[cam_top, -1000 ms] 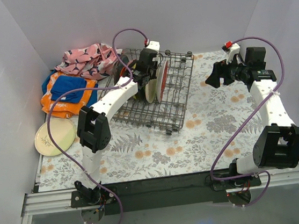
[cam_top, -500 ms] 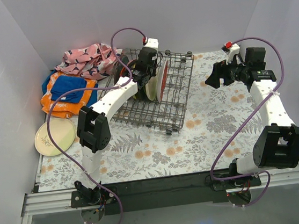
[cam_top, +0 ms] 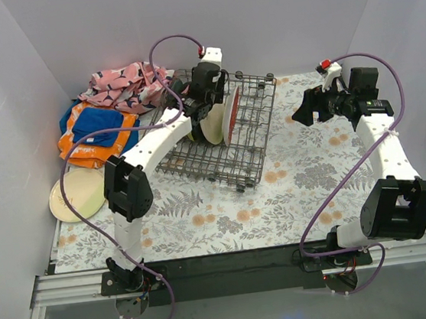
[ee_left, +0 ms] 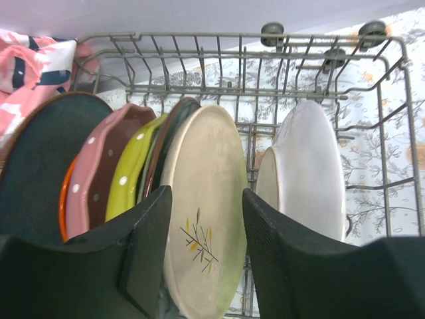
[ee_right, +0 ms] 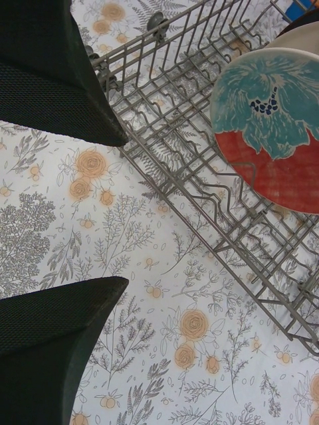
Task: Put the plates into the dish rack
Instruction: Insert the plate into the dish rack, then grab a plate with the left arm
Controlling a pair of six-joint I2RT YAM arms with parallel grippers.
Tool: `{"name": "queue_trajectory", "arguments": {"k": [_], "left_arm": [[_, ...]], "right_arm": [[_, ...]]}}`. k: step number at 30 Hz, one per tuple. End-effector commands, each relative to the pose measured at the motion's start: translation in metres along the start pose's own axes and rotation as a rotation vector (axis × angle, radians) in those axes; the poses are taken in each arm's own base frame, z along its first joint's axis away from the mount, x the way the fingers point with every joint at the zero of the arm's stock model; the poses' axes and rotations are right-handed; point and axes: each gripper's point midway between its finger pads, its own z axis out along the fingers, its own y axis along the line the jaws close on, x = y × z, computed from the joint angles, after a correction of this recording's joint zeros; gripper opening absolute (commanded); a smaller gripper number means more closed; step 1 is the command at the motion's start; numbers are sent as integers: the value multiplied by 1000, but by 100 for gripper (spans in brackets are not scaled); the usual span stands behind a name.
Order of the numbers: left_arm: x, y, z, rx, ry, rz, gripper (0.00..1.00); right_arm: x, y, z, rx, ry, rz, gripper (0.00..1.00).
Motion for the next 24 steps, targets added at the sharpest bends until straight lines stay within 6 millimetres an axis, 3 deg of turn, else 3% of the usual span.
{"name": "queue_trajectory", "arguments": {"k": [1, 10, 15, 16, 17, 19, 22, 23, 24], "left_arm": [[-74, 17, -53, -3, -154, -86, 47], [-96, 26, -80, 0, -198, -128, 49], [-96, 39, -104, -19, -204, -181, 50], [-84, 42, -103, -31, -180, -204, 51], [-92, 49, -122, -26, -206, -238, 51], [-86, 62, -135, -35, -205, -299, 53], [-68, 90, -168, -42, -204, -432, 55], [-42, 95, -166, -57, -161, -474, 56], [-48, 114, -191, -67, -201, -520, 56]], "right_arm": [[-8, 7, -6, -20, -28, -13, 84], [-8, 9, -7, -28, -30, -16, 84], [-6, 11, -8, -36, -29, -20, 84], [-6, 13, -8, -45, -31, -25, 84], [-5, 14, -8, -51, -29, -26, 84], [-3, 18, -8, -74, -27, -30, 84], [-3, 23, -8, -101, -28, -51, 84], [-3, 23, -9, -106, -30, -65, 85], [-2, 25, -9, -114, -29, -68, 85]]}}
